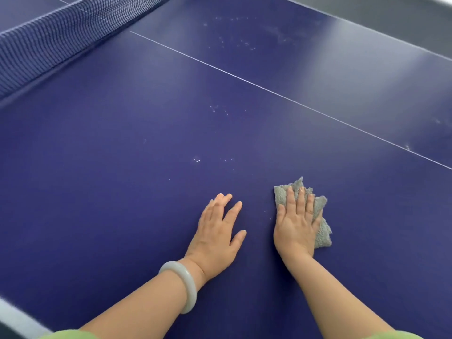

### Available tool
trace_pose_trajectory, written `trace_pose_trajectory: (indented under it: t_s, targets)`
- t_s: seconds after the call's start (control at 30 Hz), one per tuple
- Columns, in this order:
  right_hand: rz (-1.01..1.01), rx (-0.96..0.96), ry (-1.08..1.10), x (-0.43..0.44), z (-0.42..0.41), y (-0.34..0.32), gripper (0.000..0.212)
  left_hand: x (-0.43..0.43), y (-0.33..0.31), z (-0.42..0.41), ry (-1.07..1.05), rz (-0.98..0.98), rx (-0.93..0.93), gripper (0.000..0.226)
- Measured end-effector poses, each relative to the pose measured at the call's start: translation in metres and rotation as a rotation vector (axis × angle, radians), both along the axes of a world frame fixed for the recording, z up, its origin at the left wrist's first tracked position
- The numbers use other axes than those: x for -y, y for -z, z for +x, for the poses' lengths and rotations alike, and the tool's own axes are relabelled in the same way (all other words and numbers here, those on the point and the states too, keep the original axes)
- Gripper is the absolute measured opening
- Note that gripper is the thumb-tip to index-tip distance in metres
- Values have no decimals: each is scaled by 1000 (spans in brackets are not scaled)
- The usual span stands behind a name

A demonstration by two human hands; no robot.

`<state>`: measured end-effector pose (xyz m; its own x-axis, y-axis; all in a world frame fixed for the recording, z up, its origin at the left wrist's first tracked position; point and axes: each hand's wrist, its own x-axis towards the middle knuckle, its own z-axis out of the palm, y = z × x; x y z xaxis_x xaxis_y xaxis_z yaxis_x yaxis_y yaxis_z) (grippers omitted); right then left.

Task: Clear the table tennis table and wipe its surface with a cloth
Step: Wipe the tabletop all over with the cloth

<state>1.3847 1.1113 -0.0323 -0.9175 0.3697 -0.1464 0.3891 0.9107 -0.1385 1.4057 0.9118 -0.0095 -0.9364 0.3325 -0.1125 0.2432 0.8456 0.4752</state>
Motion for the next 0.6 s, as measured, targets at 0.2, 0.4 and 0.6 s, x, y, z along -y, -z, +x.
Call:
trace_pose_trajectory:
  t_s: [0.2, 0.4, 0.6]
  targets:
    - [-51, 5, 122, 14, -1, -7, 55, 114, -1, 10, -254, -301, -52, 88]
    - [2, -55, 19, 109, 7, -3, 59, 127, 13, 12, -273, -399, -68, 80]
    - [11, -77, -553, 91, -30, 2, 56, 128, 17, 12, -281, -407, -89, 77]
